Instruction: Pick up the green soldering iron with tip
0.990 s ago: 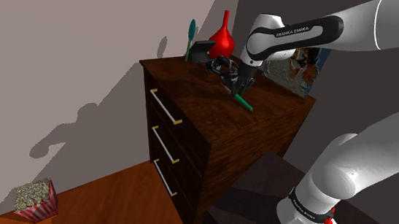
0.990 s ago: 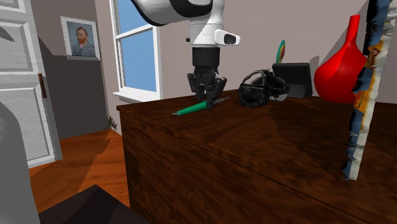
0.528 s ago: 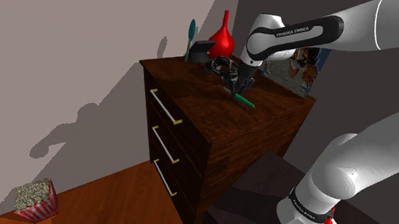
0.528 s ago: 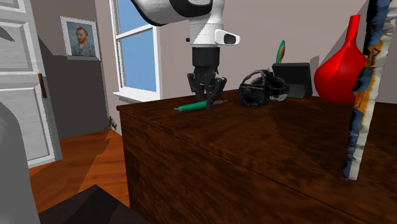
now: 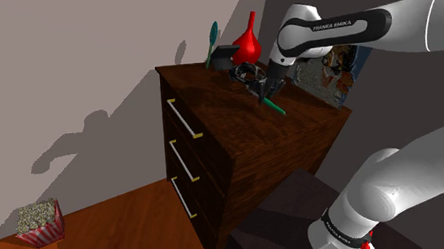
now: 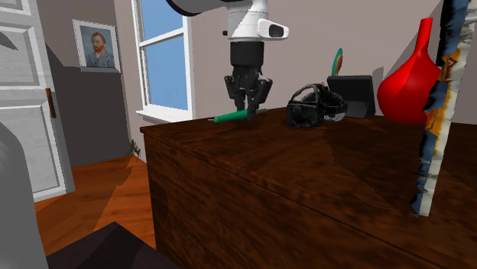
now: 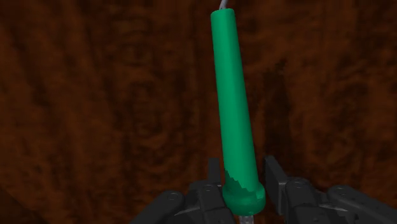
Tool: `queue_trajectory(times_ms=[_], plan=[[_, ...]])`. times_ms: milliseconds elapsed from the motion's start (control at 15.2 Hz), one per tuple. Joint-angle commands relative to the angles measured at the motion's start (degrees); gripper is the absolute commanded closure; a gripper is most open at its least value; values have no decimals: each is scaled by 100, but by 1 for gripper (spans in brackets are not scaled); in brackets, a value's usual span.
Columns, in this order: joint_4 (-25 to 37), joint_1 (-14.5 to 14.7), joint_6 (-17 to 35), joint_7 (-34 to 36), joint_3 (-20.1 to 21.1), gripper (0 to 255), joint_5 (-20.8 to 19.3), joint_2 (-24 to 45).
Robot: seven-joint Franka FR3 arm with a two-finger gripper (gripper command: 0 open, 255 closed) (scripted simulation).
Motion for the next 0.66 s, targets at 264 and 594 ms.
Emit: queue_trajectory(times_ms=[264, 594], plan=[[416, 1, -480, 39, 18, 255, -12, -63], [640, 3, -724, 58, 27, 255, -15, -85]])
